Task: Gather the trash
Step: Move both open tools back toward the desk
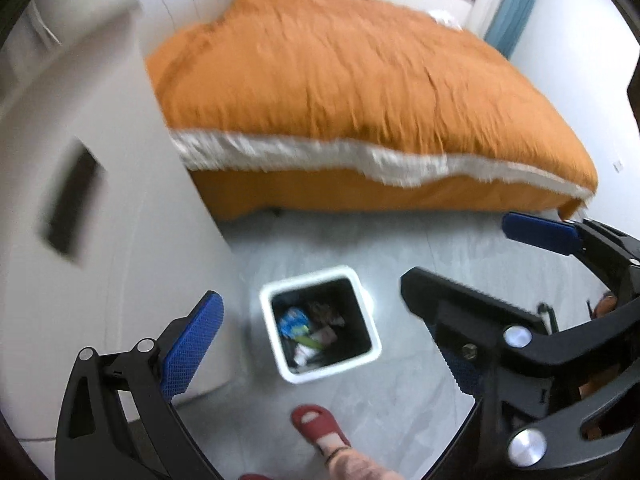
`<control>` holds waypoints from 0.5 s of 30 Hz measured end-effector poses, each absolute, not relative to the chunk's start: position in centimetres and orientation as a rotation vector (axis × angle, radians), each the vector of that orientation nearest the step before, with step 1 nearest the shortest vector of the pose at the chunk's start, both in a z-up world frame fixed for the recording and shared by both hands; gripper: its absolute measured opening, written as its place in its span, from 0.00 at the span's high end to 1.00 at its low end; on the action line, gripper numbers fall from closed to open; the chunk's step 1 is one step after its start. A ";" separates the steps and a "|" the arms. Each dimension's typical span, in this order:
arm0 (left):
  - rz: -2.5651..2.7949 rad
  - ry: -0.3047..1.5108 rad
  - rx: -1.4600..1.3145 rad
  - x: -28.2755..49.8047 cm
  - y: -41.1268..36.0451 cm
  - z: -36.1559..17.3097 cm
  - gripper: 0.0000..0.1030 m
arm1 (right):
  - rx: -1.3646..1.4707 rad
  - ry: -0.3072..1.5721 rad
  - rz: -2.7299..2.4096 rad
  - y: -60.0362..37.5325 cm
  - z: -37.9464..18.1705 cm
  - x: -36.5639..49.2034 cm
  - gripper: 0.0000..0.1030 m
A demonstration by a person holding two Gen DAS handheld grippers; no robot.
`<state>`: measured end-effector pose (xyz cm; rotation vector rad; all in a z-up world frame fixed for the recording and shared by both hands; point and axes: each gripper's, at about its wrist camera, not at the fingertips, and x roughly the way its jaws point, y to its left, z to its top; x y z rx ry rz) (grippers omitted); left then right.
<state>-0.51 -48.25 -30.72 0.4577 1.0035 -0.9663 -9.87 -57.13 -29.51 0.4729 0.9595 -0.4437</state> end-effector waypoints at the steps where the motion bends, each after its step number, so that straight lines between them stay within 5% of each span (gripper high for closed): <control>1: -0.950 0.975 0.446 -0.5 -47.7 -29.0 0.05 | 0.462 0.927 -0.445 -56.8 -27.8 -10.0 0.05; 15: -0.617 0.705 0.308 2.5 -36.4 -14.3 0.05 | 0.305 0.694 -0.237 -49.1 -14.9 -4.8 0.05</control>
